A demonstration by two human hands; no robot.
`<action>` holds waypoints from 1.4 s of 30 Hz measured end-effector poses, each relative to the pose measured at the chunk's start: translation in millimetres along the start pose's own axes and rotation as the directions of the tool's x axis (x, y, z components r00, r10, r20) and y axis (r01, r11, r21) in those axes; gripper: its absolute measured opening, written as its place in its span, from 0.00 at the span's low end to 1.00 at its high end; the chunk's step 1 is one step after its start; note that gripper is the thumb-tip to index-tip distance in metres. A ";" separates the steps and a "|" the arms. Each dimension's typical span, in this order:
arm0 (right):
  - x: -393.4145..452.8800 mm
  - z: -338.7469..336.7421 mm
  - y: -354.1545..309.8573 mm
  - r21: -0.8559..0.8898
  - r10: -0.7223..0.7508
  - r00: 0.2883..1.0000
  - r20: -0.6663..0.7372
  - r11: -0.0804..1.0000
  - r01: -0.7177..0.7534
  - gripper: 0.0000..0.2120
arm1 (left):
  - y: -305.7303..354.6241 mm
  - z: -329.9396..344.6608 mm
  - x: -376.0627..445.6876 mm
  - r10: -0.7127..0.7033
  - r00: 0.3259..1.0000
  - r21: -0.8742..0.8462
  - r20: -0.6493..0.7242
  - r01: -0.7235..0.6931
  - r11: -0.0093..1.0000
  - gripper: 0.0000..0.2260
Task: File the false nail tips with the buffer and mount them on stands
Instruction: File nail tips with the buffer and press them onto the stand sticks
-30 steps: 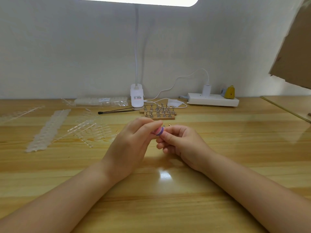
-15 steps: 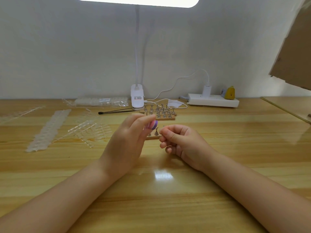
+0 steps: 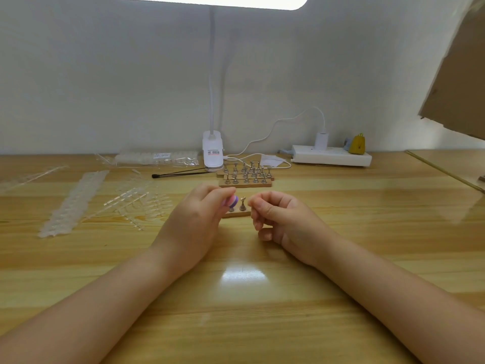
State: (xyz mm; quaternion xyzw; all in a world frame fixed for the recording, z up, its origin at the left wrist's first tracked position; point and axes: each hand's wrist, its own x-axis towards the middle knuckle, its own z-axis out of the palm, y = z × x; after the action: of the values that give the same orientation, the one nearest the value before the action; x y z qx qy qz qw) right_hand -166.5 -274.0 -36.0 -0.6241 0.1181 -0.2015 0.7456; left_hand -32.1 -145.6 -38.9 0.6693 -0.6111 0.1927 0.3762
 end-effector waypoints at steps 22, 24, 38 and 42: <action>2.7 -2.2 9.7 -0.124 -0.039 0.999 -0.034 0.992 0.034 0.10 | 8.1 -4.4 -3.6 0.126 0.991 0.239 -0.046 -0.112 0.965 0.15; 3.8 -3.4 9.3 -0.119 -0.032 0.999 -0.023 0.993 0.029 0.12 | 6.8 -4.0 -3.6 0.139 0.990 0.264 -0.033 -0.125 0.956 0.14; -2.9 -10.4 2.3 -0.990 -0.439 0.887 -0.141 0.078 -0.118 0.14 | -8.0 3.5 -2.2 -0.310 0.951 0.221 0.020 0.298 0.929 0.09; 1.7 -11.0 5.3 -0.989 -0.426 0.895 -0.130 -0.008 -0.148 0.15 | -11.0 8.6 -1.2 -0.378 0.913 0.124 0.154 0.362 0.924 0.05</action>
State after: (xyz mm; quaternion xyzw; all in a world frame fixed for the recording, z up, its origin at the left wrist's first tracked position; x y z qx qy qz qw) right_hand -168.9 -283.8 -43.2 -0.9154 0.3090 -0.2572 0.0194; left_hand -23.5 -151.4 -48.2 0.8039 -0.4943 0.0869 0.3191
